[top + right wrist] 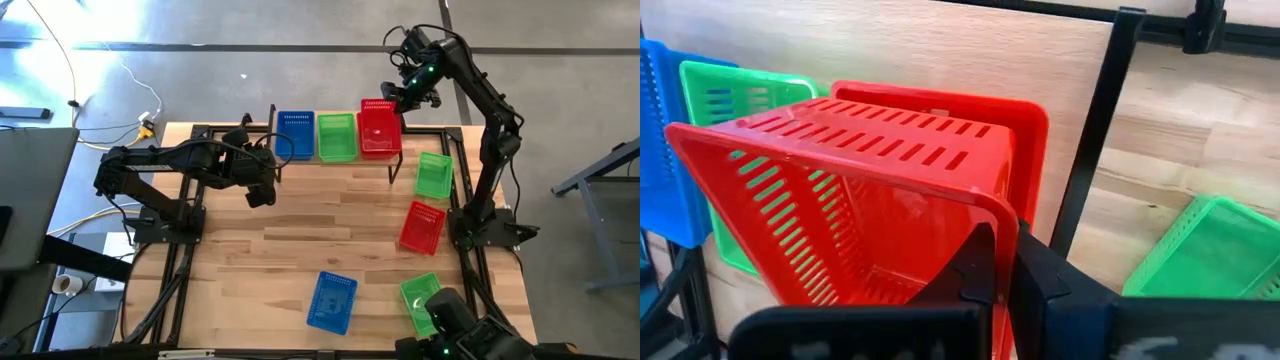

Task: Stack baskets on shelf by color
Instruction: Stack the left red bin on top of the other red bin on the shelf

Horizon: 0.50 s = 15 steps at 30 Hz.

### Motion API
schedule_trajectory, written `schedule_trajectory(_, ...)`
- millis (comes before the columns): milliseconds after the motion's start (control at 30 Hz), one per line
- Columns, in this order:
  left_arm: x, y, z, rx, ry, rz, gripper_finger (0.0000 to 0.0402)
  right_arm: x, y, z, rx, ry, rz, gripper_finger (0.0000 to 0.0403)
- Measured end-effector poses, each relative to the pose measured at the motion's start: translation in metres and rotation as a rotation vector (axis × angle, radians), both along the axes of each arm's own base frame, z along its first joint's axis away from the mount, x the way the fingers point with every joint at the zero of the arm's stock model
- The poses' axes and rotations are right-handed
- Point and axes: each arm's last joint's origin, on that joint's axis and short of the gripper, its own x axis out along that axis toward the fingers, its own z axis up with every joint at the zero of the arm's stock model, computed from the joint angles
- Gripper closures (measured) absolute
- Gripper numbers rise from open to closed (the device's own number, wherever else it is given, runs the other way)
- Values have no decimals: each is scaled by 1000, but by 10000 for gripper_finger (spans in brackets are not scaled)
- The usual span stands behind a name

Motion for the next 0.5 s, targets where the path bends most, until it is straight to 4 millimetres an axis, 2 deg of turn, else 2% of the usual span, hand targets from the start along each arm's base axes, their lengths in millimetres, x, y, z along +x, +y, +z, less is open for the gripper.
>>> schedule_trajectory(500, 0, 0, 0, 0, 0, 0, 204, 5, 3, -1, -19, 3, 61, 394)
